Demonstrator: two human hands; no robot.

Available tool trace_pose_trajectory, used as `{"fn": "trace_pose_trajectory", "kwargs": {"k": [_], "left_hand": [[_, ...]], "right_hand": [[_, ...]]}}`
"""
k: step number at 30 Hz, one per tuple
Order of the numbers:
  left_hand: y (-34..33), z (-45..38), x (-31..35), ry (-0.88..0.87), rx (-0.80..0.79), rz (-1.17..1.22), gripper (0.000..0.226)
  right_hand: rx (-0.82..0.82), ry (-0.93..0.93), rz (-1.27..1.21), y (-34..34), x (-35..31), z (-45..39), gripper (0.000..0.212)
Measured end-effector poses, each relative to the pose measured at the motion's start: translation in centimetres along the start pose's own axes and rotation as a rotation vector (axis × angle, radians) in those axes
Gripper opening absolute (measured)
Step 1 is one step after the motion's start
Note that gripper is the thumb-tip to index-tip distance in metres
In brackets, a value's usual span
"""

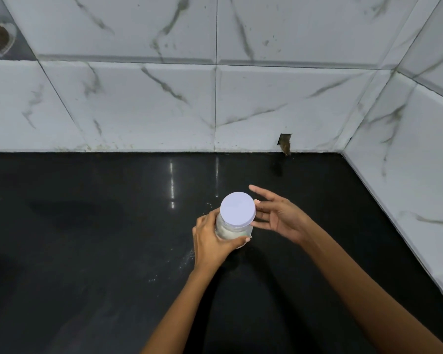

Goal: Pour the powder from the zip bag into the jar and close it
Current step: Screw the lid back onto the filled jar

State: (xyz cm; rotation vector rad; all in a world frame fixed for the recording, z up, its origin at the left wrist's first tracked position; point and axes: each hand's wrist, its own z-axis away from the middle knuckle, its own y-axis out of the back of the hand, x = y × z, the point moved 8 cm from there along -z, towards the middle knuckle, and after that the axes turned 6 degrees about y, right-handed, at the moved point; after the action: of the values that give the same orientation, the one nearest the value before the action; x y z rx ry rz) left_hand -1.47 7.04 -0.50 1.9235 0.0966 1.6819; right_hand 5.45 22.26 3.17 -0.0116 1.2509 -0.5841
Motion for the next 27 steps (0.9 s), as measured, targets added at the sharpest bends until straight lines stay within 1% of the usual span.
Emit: {"fn": "trace_pose_trajectory", "kwargs": {"k": [3, 5, 6, 7, 11, 13, 15, 17, 20, 21, 27], "left_hand": [[-0.1, 0.0, -0.4, 0.015, 0.001, 0.013, 0.086], [-0.2, -0.1, -0.6, 0.009, 0.007, 0.017, 0.086], [-0.2, -0.1, -0.6, 0.004, 0.013, 0.016, 0.085], [-0.2, -0.1, -0.6, -0.002, 0.021, 0.014, 0.085], [-0.4, -0.2, -0.9, -0.007, 0.006, 0.051, 0.081], [-0.7, -0.2, -1.0, -0.008, -0.047, 0.12, 0.081], [-0.9, -0.2, -1.0, -0.032, -0.109, 0.197, 0.081], [-1.0, -0.2, -1.1, -0.057, -0.172, 0.24, 0.08], [-1.1, -0.3, -1.2, -0.062, -0.24, 0.241, 0.082], [-1.1, -0.4, -1.3, -0.06, -0.257, 0.233, 0.082], [-1.3, -0.6, -1.7, -0.052, -0.311, 0.235, 0.082]], "right_hand": [[0.051, 0.02, 0.212, 0.4, -0.7, 0.2, 0.027], [0.076, 0.084, 0.348, 0.0, -1.2, 0.1, 0.017], [0.079, 0.129, 0.425, -0.4, -1.4, 0.2, 0.017], [0.079, 0.181, 0.527, -0.8, -1.7, 0.1, 0.021], [0.101, 0.381, 1.089, -2.6, -2.7, -0.1, 0.042], [0.054, 0.408, 1.282, -3.9, -2.6, -0.3, 0.051], [-0.049, 0.419, 1.469, -5.2, -2.0, -0.5, 0.051], [-0.127, 0.372, 1.621, -5.9, -1.2, -0.7, 0.055], [-0.166, 0.279, 1.691, -5.9, -0.8, -0.9, 0.082], [-0.175, 0.274, 1.714, -6.1, -0.8, -0.9, 0.087], [-0.255, 0.328, 1.733, -6.6, -0.8, -0.8, 0.08]]}}
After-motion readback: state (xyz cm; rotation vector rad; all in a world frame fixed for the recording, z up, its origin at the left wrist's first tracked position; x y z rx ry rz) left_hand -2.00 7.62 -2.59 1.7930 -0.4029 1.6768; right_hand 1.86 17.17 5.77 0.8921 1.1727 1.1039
